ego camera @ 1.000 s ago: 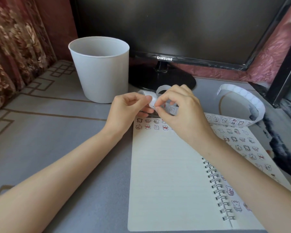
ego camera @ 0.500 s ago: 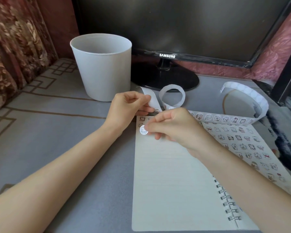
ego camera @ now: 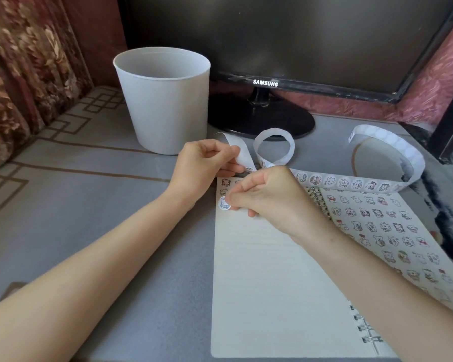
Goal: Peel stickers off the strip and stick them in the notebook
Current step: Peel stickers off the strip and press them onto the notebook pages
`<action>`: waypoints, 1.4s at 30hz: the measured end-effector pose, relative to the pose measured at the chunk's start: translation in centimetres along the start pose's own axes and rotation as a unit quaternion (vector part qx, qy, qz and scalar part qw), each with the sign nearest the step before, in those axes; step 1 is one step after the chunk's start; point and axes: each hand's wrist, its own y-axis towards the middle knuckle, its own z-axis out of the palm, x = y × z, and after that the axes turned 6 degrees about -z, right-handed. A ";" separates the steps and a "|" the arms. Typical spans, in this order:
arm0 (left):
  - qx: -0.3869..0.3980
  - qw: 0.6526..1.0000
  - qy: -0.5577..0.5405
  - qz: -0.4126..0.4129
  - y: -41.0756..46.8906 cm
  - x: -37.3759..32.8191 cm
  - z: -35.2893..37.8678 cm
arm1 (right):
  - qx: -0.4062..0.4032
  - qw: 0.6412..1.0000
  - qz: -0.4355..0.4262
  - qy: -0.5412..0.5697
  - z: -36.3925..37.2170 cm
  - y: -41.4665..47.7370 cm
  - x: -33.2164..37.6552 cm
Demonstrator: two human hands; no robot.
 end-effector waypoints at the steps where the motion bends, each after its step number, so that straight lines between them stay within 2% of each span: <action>1: 0.000 1.000 0.000 0.000 0.0 0.0 0.0 | -0.002 1.000 0.000 -0.005 0.0 0.0 0.0; 32: 0.000 1.000 0.005 0.002 0.0 0.1 0.1 | -0.021 0.999 -0.021 -0.032 0.5 0.2 -0.2; 42: 0.000 1.000 0.007 0.004 -0.1 0.1 0.1 | -0.004 0.998 -0.015 -0.053 0.4 0.3 0.2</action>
